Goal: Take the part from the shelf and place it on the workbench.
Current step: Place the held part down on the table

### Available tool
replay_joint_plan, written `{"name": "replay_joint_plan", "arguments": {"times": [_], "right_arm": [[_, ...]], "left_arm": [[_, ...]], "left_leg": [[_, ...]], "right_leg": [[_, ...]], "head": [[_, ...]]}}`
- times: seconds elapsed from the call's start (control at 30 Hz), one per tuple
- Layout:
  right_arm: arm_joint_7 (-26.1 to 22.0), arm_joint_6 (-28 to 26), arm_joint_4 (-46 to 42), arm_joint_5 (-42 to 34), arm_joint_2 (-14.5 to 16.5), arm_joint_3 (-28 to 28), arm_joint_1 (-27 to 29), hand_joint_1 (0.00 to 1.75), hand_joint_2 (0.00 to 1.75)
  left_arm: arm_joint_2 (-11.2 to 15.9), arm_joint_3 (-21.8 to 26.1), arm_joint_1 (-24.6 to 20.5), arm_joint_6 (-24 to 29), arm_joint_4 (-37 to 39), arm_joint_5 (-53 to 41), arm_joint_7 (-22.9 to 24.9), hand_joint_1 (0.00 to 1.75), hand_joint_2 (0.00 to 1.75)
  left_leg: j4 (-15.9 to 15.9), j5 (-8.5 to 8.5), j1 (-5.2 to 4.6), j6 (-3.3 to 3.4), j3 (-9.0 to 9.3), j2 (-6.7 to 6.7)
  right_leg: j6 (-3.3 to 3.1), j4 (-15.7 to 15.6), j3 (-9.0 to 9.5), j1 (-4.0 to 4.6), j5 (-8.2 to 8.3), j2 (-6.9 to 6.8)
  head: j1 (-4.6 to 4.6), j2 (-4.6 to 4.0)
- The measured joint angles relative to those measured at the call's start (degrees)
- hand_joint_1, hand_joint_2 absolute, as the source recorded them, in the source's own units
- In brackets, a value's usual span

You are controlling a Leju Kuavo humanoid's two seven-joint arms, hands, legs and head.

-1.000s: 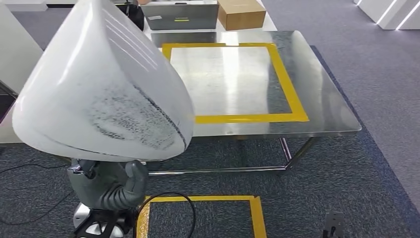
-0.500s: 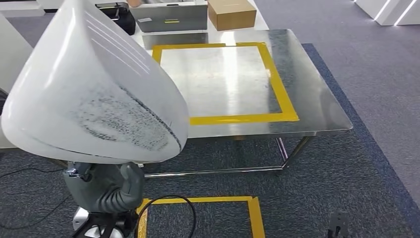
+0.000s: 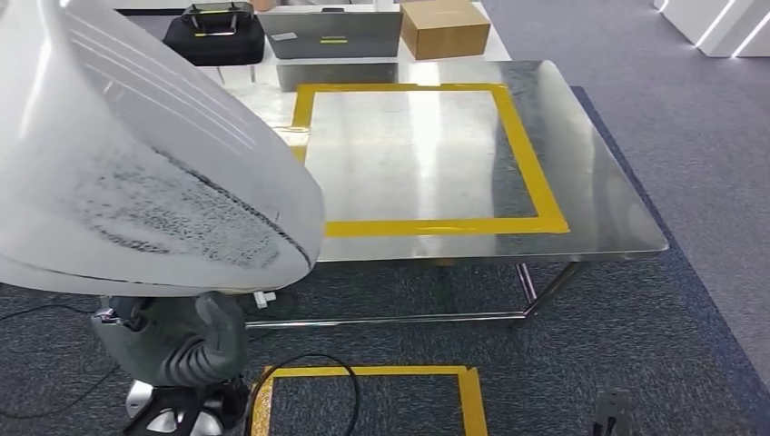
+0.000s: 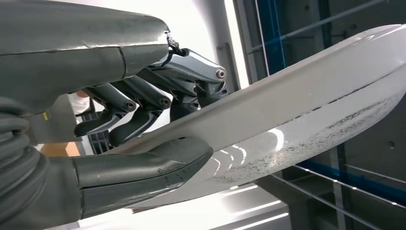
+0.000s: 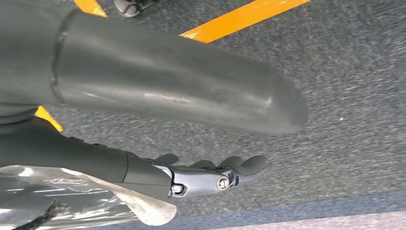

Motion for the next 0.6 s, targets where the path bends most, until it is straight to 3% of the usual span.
{"name": "replay_joint_plan", "arguments": {"times": [0.07, 0.2, 0.23, 0.3, 0.37, 0.4, 0.43, 0.5, 0.53, 0.6], "right_arm": [[-0.03, 0.01, 0.01, 0.09, 0.0, 0.01, -0.03, 0.0, 0.0], [-0.1, -0.01, -0.01, 0.03, -0.02, -0.04, 0.08, 0.0, 0.0], [-0.13, -0.02, -0.01, 0.02, -0.03, -0.05, 0.05, 0.0, 0.0], [-0.17, -0.02, -0.01, 0.01, -0.06, -0.05, 0.04, 0.0, 0.0], [-0.19, -0.03, -0.01, -0.01, -0.06, -0.05, 0.12, 0.0, 0.0], [-0.25, -0.03, -0.01, -0.03, -0.06, -0.06, 0.16, 0.0, 0.0], [-0.33, -0.04, -0.01, -0.05, -0.06, -0.07, 0.16, 0.0, 0.0], [-0.55, -0.04, 0.0, -0.1, 0.01, -0.09, 0.13, 0.0, 0.0], [-0.65, -0.05, 0.0, -0.12, 0.06, -0.09, 0.11, 0.0, 0.0], [-0.8, -0.07, 0.01, -0.15, 0.16, -0.09, 0.11, 0.0, 0.0]], "left_arm": [[-0.09, 0.13, -0.01, 0.1, -0.02, 0.22, -0.27, 1.75, 1.75], [-0.24, 0.25, -0.07, 0.23, -0.11, 0.49, -0.52, 1.75, 1.75], [-0.26, 0.27, -0.1, 0.27, -0.15, 0.58, -0.55, 1.75, 1.75], [-0.21, 0.29, -0.06, 0.32, -0.18, 0.68, -0.56, 1.75, 1.75], [-0.14, 0.3, 0.07, 0.33, -0.18, 0.77, -0.56, 1.75, 1.75], [-0.11, 0.31, 0.11, 0.35, -0.18, 0.93, -0.57, 1.75, 1.75], [-0.1, 0.36, 0.12, 0.39, -0.19, 1.09, -0.62, 1.75, 1.75], [-0.02, 0.61, 0.11, 0.78, -0.29, 1.16, -0.73, 1.75, 1.75], [0.08, 0.85, 0.06, 1.12, -0.39, 0.93, -0.78, 1.75, 1.75], [0.32, 1.39, -0.14, 1.85, -0.57, 0.35, -0.8, 1.75, 1.75]], "left_leg": [[0.26, -0.54, -0.2, -0.59, 0.19, 0.01], [1.55, -1.82, -0.17, -1.46, -0.1, 0.03], [3.76, -2.91, -0.1, -1.72, -1.08, 0.03], [11.53, -5.77, 0.01, -2.06, -5.17, 0.03], [17.42, -6.63, 0.04, -2.04, -9.07, 0.03], [17.21, -5.22, -0.01, -1.82, -9.6, 0.02], [14.84, -2.79, -0.09, -1.44, -9.07, 0.01], [7.74, 1.96, -0.48, -0.24, -6.61, 0.0], [4.98, 2.93, -0.73, 0.33, -5.45, 0.03], [2.51, 2.37, -1.12, 0.99, -4.35, 0.08]], "right_leg": [[-0.66, -3.23, 1.95, 0.15, 0.08, 0.0], [-2.48, -3.59, 2.72, 0.11, -0.8, 0.09], [-2.86, -3.66, 3.05, 0.01, -0.99, 0.09], [-3.35, -3.68, 3.62, 0.06, -1.53, 0.08], [-3.44, -3.68, 4.32, 0.19, -2.14, 0.14], [-3.41, -3.68, 4.82, 0.28, -2.5, 0.21], [-3.38, -3.68, 5.42, 0.38, -2.88, 0.31], [-3.17, -3.77, 6.49, 0.63, -3.68, 0.45], [-2.9, -3.85, 6.8, 0.67, -4.0, 0.48], [-2.14, -3.91, 6.98, 0.63, -4.15, 0.29]], "head": [[0.01, 0.0], [-0.23, 0.0], [-0.31, 0.0], [-0.45, 0.0], [-0.44, 0.0], [-0.45, 0.0], [-0.44, 0.0], [-0.37, 0.0], [-0.34, 0.0], [-0.38, 0.0]]}}
